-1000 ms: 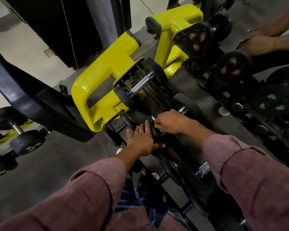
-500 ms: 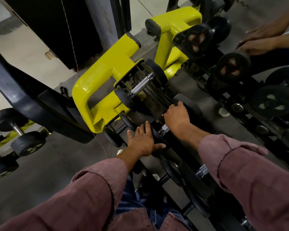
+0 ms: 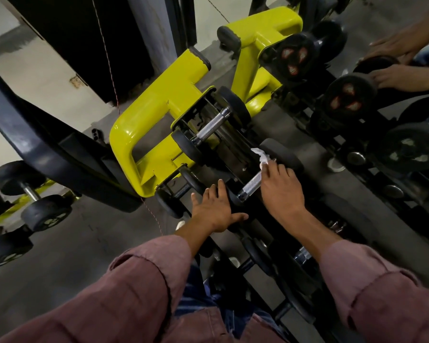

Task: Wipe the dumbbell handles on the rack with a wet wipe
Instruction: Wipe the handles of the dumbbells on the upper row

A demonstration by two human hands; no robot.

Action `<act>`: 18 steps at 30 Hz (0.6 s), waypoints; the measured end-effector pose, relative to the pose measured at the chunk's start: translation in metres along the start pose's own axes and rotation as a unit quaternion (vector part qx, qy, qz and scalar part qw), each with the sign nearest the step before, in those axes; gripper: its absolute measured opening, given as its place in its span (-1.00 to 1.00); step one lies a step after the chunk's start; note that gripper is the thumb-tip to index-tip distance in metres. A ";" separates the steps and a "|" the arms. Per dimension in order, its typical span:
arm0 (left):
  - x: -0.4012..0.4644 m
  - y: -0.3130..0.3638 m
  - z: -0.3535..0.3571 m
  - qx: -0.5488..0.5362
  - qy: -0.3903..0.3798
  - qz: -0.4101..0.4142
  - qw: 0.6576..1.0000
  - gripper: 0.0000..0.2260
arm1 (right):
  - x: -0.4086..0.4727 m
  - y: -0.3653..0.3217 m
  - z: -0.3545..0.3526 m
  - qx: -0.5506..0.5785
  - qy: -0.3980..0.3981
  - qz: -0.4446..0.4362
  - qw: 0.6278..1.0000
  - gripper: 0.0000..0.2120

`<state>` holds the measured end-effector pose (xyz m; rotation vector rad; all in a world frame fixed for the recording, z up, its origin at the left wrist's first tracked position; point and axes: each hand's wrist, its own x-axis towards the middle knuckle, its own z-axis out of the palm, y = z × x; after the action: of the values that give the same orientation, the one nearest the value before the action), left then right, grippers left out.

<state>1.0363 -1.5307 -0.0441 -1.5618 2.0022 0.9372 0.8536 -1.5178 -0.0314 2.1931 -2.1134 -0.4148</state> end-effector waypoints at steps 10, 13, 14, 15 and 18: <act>0.000 0.003 -0.003 0.016 0.000 -0.006 1.000 0.12 | -0.017 -0.030 0.001 0.463 0.037 0.289 0.837 -0.55; 0.000 0.002 -0.002 0.012 -0.002 -0.011 1.000 0.12 | -0.009 -0.034 -0.004 0.567 0.044 0.358 0.741 -0.56; 0.001 0.002 -0.001 0.011 -0.002 -0.014 1.000 0.13 | -0.005 -0.034 -0.004 0.591 0.047 0.380 0.710 -0.54; 0.001 0.003 -0.001 0.011 -0.002 -0.016 1.000 0.13 | 0.000 -0.034 0.000 0.616 0.049 0.399 0.677 -0.54; 0.000 0.004 -0.003 0.015 0.002 -0.016 1.000 0.12 | 0.010 -0.029 0.013 0.709 0.042 0.419 0.565 -0.61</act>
<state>1.0326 -1.5323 -0.0415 -1.5754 1.9796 0.8875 0.8789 -1.5246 -0.0517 0.6278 -3.3861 1.9709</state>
